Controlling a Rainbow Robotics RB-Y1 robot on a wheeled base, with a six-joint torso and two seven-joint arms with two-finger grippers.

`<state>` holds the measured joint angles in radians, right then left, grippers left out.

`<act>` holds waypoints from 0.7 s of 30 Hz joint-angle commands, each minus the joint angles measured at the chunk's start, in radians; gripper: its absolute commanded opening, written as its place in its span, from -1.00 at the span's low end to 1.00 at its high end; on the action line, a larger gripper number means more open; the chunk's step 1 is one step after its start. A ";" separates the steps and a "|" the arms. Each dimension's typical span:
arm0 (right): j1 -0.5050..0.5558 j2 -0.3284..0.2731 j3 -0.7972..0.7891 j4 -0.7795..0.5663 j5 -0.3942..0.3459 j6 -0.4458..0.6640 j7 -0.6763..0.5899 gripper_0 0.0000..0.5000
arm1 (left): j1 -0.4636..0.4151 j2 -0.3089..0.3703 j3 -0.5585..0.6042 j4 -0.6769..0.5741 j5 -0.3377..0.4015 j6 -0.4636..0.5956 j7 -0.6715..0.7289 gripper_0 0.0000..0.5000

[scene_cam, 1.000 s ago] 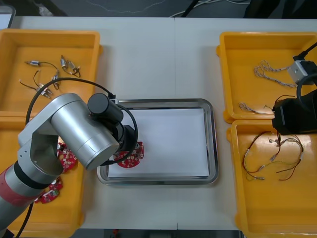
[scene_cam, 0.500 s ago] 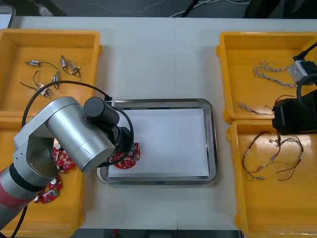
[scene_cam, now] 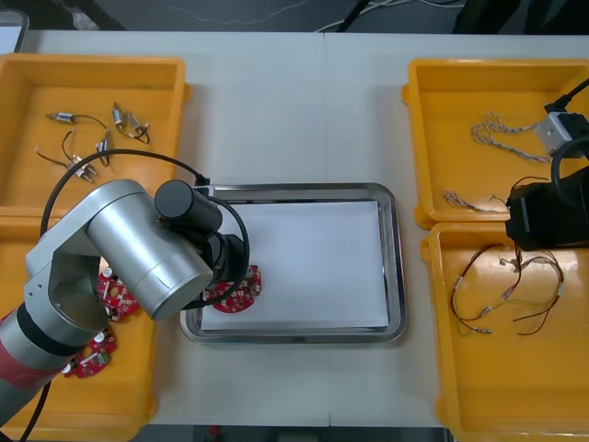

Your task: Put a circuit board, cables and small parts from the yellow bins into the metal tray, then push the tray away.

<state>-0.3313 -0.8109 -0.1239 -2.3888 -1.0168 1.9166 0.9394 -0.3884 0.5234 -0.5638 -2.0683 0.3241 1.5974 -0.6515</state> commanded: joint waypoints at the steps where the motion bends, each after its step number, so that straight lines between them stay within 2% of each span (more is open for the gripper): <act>1: -0.026 -0.034 0.010 -0.006 0.006 0.003 -0.024 -1.00 | 0.020 0.027 -0.005 -0.021 0.013 -0.016 0.020 1.00; 7: -0.026 -0.034 0.010 -0.006 0.006 0.003 -0.024 -1.00 | 0.009 0.030 0.065 -0.065 0.090 0.013 0.021 1.00; 16: -0.026 -0.034 0.010 -0.006 0.006 0.003 -0.024 -1.00 | -0.078 0.033 0.235 -0.105 0.237 0.182 0.007 1.00; 21: -0.026 -0.034 0.010 -0.006 0.006 0.003 -0.024 -1.00 | -0.136 0.070 0.341 -0.104 0.312 0.263 -0.013 1.00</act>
<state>-0.3313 -0.8110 -0.1239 -2.3886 -1.0168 1.9166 0.9394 -0.4561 0.5373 -0.2903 -2.1339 0.5987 1.8235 -0.6515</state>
